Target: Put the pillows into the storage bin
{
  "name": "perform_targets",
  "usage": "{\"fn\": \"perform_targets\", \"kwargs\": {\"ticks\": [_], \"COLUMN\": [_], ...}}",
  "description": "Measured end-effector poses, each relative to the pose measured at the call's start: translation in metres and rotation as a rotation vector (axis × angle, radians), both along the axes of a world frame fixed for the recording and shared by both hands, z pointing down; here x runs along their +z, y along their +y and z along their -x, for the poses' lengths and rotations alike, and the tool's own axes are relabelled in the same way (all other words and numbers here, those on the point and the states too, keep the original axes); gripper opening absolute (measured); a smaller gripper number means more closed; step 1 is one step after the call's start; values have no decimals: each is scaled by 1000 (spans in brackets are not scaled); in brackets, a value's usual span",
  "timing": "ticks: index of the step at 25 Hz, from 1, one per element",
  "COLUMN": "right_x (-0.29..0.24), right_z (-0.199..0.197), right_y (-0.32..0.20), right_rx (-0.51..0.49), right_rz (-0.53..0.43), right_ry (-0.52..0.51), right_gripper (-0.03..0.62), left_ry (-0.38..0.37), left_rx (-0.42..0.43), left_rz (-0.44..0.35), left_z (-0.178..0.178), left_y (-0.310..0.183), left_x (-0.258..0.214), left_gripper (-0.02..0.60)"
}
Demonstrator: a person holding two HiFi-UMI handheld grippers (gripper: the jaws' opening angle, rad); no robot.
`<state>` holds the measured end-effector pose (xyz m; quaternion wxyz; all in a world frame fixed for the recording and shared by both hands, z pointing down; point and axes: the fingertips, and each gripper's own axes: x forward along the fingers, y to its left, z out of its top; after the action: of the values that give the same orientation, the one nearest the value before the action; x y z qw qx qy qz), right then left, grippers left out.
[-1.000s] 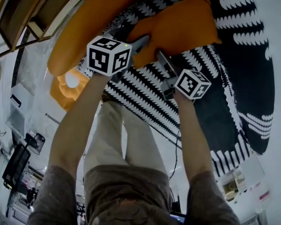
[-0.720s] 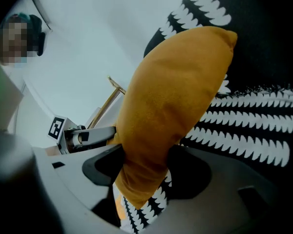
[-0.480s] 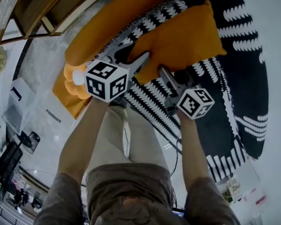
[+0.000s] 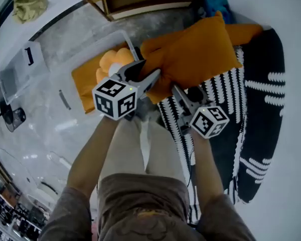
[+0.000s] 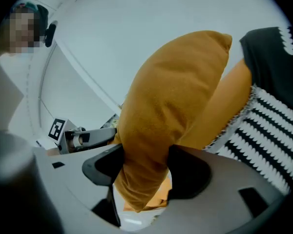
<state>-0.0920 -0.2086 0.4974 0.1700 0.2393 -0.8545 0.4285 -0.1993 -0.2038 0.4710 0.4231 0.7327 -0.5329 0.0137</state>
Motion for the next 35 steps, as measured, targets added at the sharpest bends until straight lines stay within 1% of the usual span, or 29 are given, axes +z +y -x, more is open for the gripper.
{"fn": "perform_targets", "kwargs": {"ticks": [3, 7, 11, 14, 18, 21, 24, 27, 30, 35], "right_x": [-6, -1, 23, 49, 86, 112, 139, 166, 193, 223], "right_z": [83, 175, 251, 296, 338, 362, 380, 392, 403, 422], "right_y": [37, 103, 170, 224, 294, 339, 377, 402, 421, 434], "right_rx": [-116, -282, -437, -572, -685, -767, -834, -892, -933, -953], "right_rz": [0, 15, 48, 81, 124, 150, 178, 196, 214, 218], "right_ry": [-4, -10, -1, 30, 68, 101, 138, 174, 200, 223], "right_gripper": [282, 284, 287, 287, 293, 299, 305, 305, 305, 304], "left_ry": [6, -2, -6, 16, 52, 83, 122, 162, 185, 214], "left_rx": [-122, -289, -460, -598, -728, -822, -896, -957, -1009, -1071], "left_rz": [4, 15, 41, 79, 120, 149, 179, 200, 219, 240], "left_z": [82, 171, 240, 278, 313, 330, 342, 348, 354, 364], "left_y": [50, 133, 216, 282, 362, 416, 459, 490, 513, 532], "left_x": [-5, -3, 20, 48, 87, 113, 142, 171, 197, 230], "left_gripper": [196, 196, 196, 196, 198, 198, 198, 198, 199, 207]}}
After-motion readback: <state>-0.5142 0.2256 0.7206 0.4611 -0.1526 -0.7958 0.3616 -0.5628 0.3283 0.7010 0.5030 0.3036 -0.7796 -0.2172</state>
